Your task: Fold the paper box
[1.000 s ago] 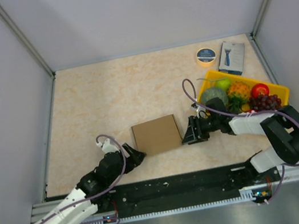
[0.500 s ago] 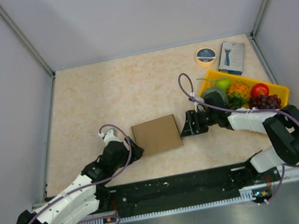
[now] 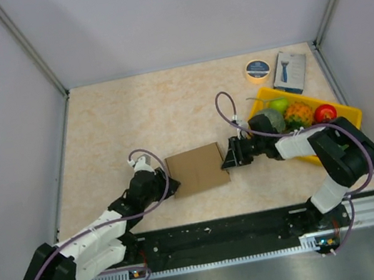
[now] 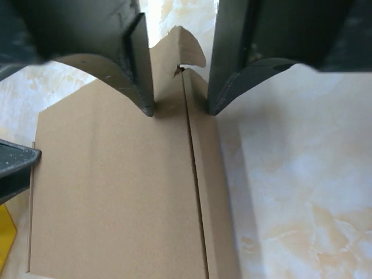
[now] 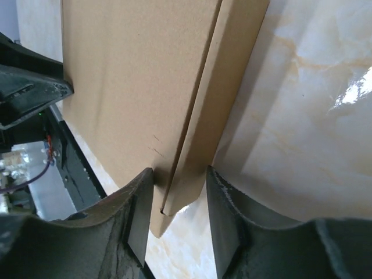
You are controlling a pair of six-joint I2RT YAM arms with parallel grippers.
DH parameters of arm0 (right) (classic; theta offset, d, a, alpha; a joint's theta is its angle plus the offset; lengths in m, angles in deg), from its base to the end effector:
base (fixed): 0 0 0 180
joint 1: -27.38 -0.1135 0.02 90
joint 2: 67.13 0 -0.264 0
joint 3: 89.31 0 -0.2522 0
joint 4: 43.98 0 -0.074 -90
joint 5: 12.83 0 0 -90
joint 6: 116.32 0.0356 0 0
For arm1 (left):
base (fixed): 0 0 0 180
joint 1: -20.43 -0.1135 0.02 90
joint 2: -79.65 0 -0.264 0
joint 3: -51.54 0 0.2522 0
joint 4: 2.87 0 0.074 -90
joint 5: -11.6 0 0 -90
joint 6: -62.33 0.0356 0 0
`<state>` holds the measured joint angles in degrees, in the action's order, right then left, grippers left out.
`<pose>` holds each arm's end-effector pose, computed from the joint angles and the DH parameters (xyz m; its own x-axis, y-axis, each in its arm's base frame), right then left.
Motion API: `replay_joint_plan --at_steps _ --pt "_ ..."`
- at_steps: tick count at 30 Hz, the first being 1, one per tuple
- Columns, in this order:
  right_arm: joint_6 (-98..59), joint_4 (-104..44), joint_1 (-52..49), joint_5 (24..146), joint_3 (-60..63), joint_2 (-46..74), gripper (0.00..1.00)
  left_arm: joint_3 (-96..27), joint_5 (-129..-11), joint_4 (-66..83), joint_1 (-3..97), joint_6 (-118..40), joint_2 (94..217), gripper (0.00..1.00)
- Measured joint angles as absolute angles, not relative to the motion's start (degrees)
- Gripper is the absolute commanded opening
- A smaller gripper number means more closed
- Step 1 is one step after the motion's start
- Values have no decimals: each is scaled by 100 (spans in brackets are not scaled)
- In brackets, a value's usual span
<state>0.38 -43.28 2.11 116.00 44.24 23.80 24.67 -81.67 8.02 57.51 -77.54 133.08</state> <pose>0.2400 0.1380 0.1286 -0.9021 -0.0388 -0.4299 -0.3659 0.5968 0.7140 0.1410 -0.1040 0.1461 -0.7453 -0.3936 -0.5382 -0.0062 0.8113 -0.5846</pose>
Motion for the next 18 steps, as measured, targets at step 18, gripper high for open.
replay_joint_plan --at_steps 18 --pt "1146 -2370 357 12155 3952 1620 13 1785 -7406 2714 5571 -7939 12001 23"
